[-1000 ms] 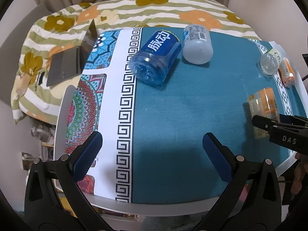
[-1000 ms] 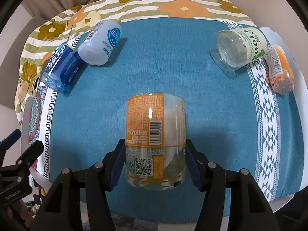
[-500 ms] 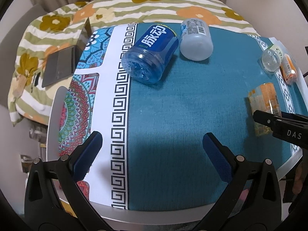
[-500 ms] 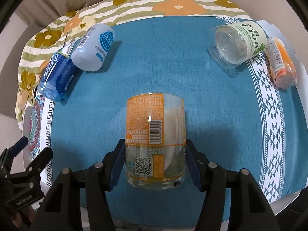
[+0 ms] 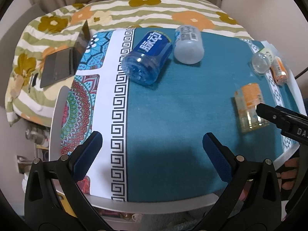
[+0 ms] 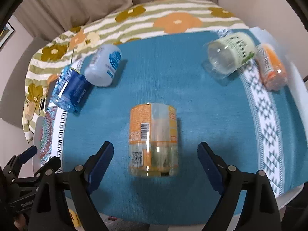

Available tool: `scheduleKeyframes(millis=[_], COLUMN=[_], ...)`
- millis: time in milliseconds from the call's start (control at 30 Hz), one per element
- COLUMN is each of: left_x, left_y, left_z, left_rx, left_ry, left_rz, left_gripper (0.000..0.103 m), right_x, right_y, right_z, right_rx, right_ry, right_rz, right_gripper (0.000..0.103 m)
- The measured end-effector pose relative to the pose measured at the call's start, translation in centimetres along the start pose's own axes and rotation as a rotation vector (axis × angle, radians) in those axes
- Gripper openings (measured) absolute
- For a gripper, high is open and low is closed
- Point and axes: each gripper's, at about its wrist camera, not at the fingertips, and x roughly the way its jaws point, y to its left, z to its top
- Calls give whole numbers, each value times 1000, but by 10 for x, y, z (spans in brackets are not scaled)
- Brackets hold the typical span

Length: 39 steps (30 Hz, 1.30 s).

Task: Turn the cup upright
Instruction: 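Bring the left tool to the cup while the right tool withdraws, then close the left tool on the cup and lift it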

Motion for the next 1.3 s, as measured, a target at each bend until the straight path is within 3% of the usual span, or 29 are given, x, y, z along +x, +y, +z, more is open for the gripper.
scheduleKeyframes(millis=[333,467,600,800,1033,1200,1300], left_x=[-26,-22,-5,31,61,81,89], left_y=[-52,-87,-122,-153,-163,-165,-165], left_z=[37,50,63,71,78,74,72], left_rx=[88,126,100,41,-59,-98,-121], left_ry=[44,60,134,261,342,392,414], left_rz=[-79,-76,-94,-79,-50,-19,-16], left_gripper=[103,103,103,103,103,98,90], right_x=[-73,-102,-120,-114,-94,-81,-73], right_y=[-29,-44,-61,-96,-127,-135,-137], right_z=[1,4,7,16,26,31,33], right_rx=[-49,-110,-196,-260,-280,-310,-320], right_ry=[-65,-139,-204,-221,-202,-189,-176], right_rz=[-10,-40,-90,-64,20,61,75], right_gripper=[87,87,87,87,87,87,87])
